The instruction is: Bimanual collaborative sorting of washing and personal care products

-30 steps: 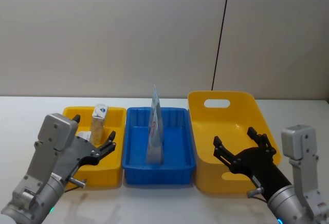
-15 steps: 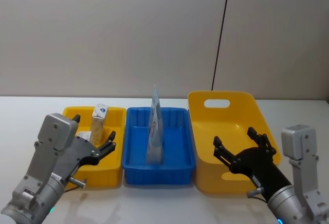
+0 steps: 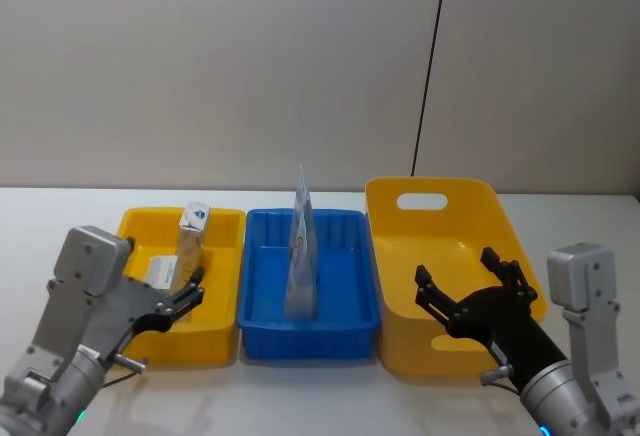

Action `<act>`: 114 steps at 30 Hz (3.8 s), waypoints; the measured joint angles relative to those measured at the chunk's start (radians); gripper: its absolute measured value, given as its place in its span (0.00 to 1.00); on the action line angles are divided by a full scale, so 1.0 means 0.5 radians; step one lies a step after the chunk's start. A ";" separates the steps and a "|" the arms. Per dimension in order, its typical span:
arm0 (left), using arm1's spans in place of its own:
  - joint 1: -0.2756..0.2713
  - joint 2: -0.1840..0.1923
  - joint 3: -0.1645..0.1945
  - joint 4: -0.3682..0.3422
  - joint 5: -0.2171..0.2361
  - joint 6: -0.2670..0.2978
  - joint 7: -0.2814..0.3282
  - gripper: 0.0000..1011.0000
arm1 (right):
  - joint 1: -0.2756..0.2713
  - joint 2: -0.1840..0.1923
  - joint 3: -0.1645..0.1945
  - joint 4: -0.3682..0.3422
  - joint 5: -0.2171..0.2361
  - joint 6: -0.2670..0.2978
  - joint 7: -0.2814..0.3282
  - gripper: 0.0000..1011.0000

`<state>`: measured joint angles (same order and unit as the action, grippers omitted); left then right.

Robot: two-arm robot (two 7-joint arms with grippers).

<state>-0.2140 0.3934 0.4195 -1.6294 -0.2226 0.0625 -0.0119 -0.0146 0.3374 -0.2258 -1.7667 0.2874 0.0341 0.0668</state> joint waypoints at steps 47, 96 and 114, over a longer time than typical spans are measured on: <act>-0.235 -0.312 -0.208 0.564 -0.333 0.220 -0.125 0.99 | 0.000 0.000 0.000 0.000 0.000 0.000 0.000 0.99; -0.424 -0.466 -0.187 0.865 -0.192 0.256 -0.104 0.99 | 0.000 0.000 0.000 0.000 0.000 0.000 0.000 0.99; -0.425 -0.479 -0.218 0.866 -0.160 0.254 -0.093 0.99 | 0.000 0.000 0.000 0.000 0.000 0.000 0.000 0.99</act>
<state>-0.4263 0.1541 0.3104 -1.1964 -0.3028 0.1893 -0.0583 -0.0147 0.3375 -0.2258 -1.7668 0.2874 0.0341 0.0668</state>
